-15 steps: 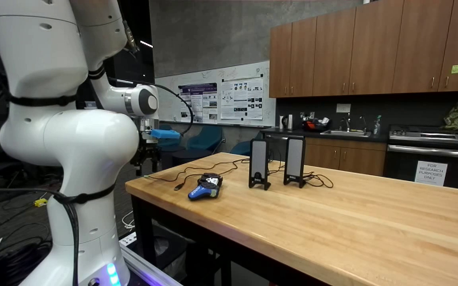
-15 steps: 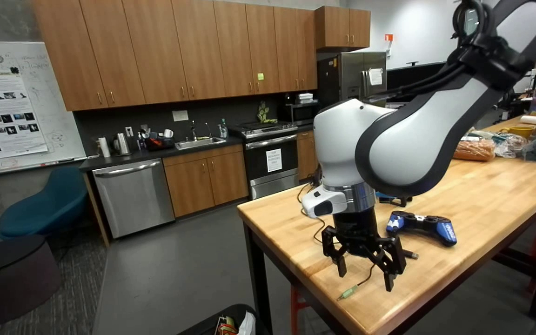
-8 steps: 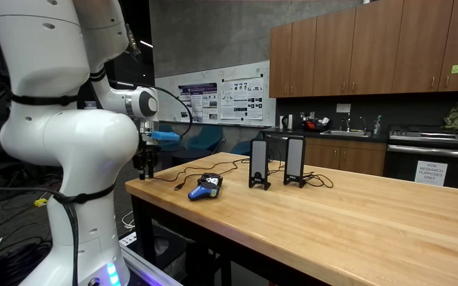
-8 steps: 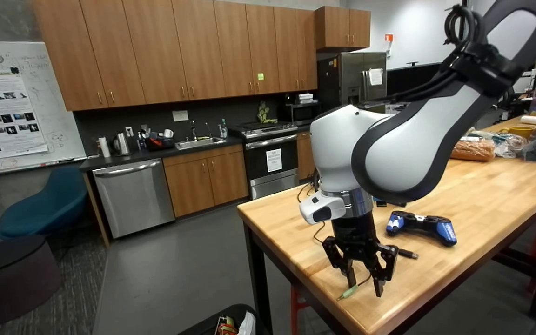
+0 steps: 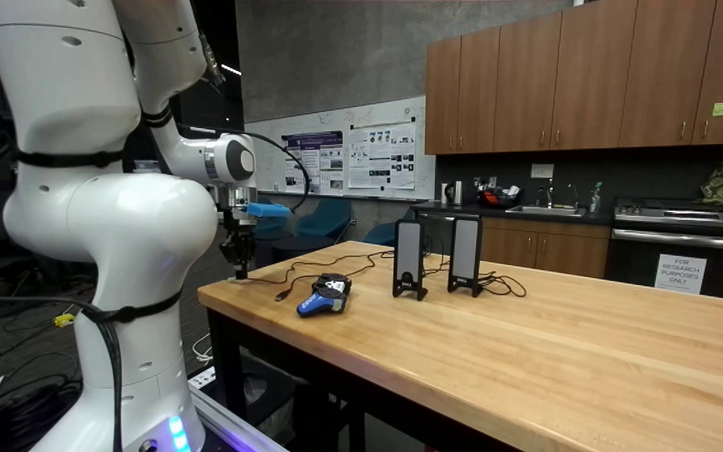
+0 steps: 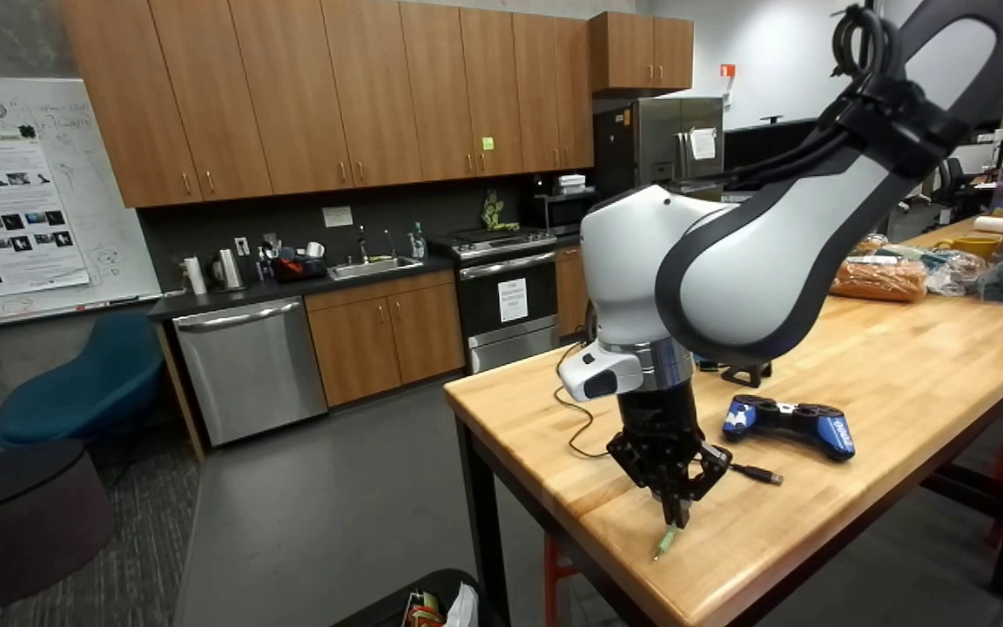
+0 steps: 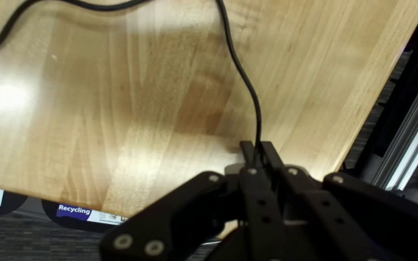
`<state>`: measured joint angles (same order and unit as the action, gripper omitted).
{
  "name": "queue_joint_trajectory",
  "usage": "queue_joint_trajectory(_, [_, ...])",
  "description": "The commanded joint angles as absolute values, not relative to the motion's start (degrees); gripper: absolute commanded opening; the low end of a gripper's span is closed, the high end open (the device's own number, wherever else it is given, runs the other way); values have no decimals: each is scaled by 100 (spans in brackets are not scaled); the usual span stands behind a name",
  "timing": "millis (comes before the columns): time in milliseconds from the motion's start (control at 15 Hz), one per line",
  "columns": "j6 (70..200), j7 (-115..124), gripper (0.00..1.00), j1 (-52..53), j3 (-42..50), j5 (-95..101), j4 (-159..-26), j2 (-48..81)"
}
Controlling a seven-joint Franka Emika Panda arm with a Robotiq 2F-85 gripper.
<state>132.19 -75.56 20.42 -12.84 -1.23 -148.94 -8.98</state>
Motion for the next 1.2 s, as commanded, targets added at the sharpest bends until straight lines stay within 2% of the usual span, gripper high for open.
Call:
queue_joint_trajectory(0, [13060, -7363, 2, 1888, -1279, 142, -15009, -1339])
queue_joint_trajectory(1133, [11870, -5991, 2, 1634, -877, 1199, -15621, -3368])
